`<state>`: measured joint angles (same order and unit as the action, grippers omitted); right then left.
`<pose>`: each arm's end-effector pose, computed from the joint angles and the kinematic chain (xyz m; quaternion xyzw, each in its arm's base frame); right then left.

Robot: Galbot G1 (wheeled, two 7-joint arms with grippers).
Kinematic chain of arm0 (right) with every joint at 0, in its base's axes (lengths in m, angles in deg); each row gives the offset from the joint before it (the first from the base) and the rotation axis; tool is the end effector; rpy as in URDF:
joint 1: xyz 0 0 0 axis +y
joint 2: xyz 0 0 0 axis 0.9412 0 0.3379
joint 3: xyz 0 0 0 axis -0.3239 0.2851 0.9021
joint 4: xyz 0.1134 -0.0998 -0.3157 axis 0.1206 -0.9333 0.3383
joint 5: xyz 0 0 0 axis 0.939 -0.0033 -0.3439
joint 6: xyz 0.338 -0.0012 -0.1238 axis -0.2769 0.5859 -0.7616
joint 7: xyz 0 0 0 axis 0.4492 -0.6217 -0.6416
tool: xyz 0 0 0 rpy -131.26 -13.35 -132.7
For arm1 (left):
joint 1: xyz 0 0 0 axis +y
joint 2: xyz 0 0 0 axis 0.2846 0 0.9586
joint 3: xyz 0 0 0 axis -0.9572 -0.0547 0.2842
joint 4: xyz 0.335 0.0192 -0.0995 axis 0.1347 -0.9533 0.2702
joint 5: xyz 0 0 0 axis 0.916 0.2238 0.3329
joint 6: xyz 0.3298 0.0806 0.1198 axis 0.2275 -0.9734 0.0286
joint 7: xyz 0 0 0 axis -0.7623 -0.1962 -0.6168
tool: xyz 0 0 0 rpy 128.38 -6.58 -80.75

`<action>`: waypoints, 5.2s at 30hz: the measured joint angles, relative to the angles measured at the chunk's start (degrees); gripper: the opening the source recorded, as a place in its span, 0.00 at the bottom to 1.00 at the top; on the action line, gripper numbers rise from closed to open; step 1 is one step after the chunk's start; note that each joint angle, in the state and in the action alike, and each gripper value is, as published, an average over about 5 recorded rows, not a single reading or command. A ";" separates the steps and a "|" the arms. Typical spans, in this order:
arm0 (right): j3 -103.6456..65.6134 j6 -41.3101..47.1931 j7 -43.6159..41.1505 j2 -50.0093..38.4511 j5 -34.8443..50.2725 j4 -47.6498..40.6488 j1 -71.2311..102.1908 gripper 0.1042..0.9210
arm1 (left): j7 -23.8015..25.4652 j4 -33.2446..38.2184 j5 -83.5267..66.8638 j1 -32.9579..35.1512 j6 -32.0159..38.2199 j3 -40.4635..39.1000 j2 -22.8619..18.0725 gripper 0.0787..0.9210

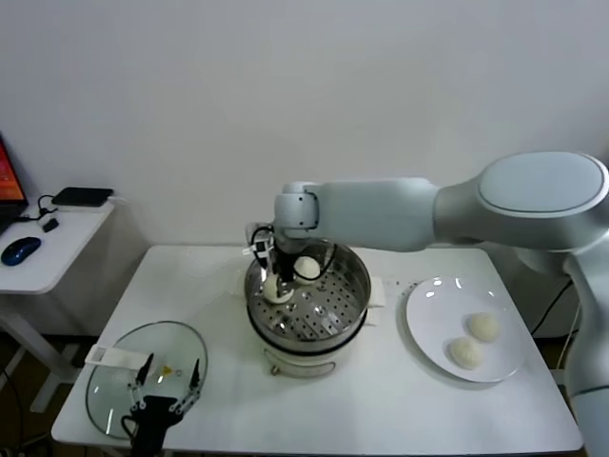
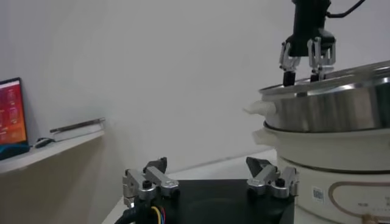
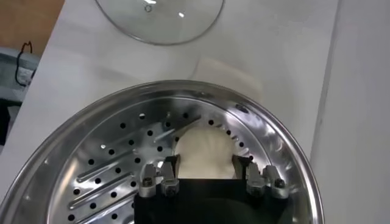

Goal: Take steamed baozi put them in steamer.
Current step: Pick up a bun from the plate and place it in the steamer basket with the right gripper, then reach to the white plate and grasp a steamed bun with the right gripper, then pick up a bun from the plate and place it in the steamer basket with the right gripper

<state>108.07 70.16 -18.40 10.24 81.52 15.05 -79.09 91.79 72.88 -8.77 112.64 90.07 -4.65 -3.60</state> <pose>0.5387 0.2278 -0.0902 0.5484 -0.5289 0.5560 0.3322 0.1127 0.0722 -0.3832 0.0008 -0.9931 -0.1159 0.0159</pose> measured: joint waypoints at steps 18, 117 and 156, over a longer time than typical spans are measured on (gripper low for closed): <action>4.86 -8.55 -9.98 -9.84 -0.77 3.67 -9.59 0.88 | 0.02 0.50 0.04 0.48 -0.10 0.17 -0.12 0.88; 9.24 -27.10 -17.63 -40.67 -22.91 13.29 -11.02 0.64 | -0.46 -0.61 2.10 1.10 0.74 -0.24 -0.31 0.88; -1.76 -47.69 -11.75 -14.33 -41.61 19.15 -3.90 0.64 | -0.84 -0.97 1.80 1.20 1.17 0.21 -1.40 0.88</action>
<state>106.31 22.47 -30.15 -4.09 39.91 34.20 -82.99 90.95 71.91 -6.97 113.84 91.24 -4.45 -5.00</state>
